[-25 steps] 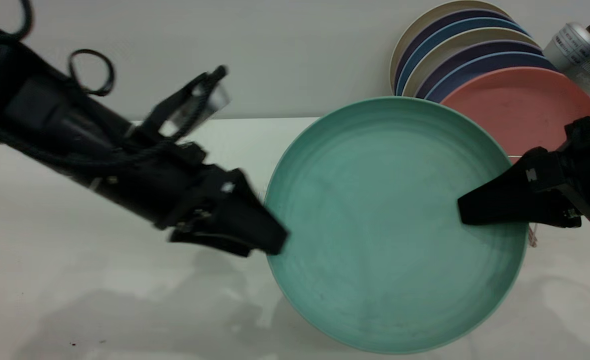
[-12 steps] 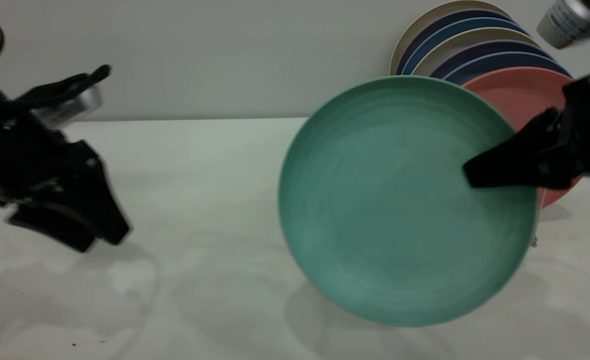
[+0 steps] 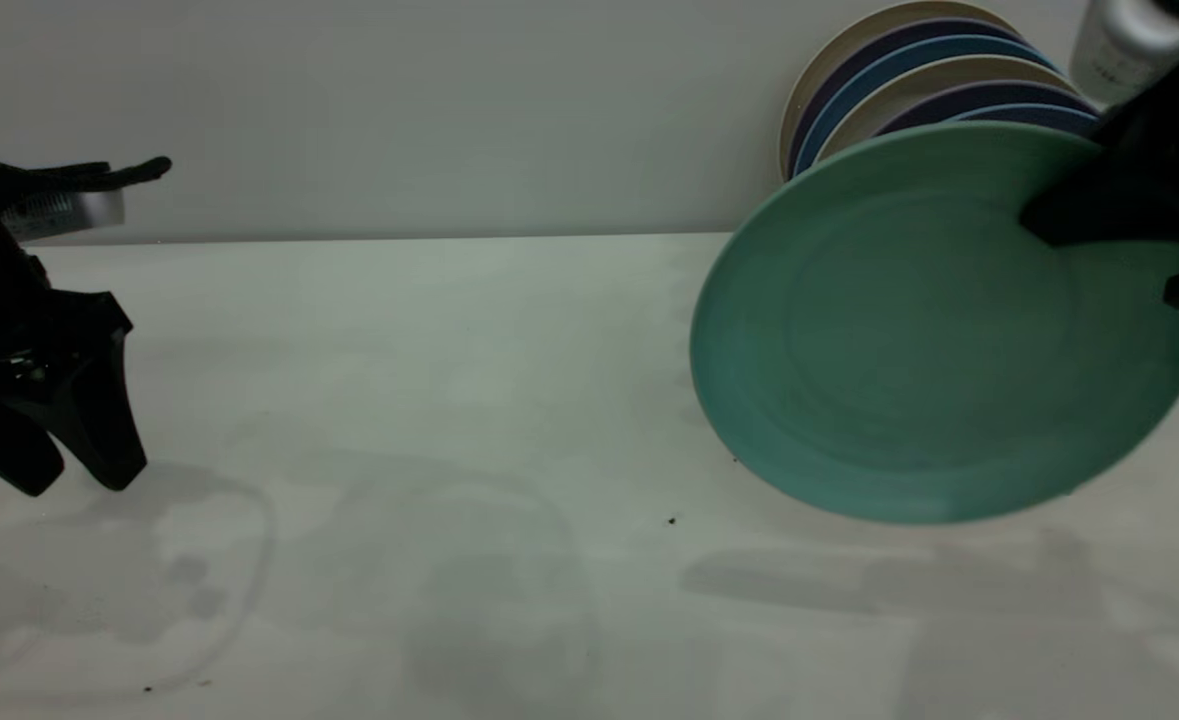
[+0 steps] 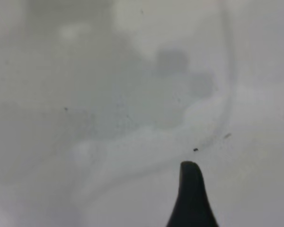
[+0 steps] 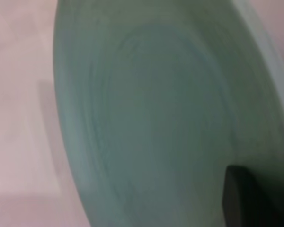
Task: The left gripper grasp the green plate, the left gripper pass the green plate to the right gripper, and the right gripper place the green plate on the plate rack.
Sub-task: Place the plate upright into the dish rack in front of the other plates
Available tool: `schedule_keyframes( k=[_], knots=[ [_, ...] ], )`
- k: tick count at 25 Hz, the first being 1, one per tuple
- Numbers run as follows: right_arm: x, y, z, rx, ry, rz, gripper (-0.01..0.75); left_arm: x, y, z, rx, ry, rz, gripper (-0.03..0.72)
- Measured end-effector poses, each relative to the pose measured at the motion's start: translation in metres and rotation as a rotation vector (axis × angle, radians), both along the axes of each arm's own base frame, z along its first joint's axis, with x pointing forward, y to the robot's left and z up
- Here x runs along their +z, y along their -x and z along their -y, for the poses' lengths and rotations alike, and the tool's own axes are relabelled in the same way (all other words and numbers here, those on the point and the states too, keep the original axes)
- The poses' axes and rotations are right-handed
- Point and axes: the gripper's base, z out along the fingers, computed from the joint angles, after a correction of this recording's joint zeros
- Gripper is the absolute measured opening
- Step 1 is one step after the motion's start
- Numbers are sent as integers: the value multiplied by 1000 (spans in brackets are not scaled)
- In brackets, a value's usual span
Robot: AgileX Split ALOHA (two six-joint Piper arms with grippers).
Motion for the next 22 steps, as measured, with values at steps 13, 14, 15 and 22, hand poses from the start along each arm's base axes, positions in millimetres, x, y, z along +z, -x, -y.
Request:
schedule_keyframes(
  k=[13, 14, 15, 22],
  knots=[
    [0, 0, -3, -45, -33, -13, 73, 0, -2, -1, 7, -9, 23, 568],
    [0, 1, -4, -55, -70, -37, 73, 0, -2, -1, 7, -9, 22, 568],
    [0, 3, -7, -54, -113, -69, 73, 0, -2, -1, 10, -9, 22, 568],
    [2, 8, -17, -268, -475, -283, 73, 0, -2, -1, 13, -10, 22, 568]
  ],
)
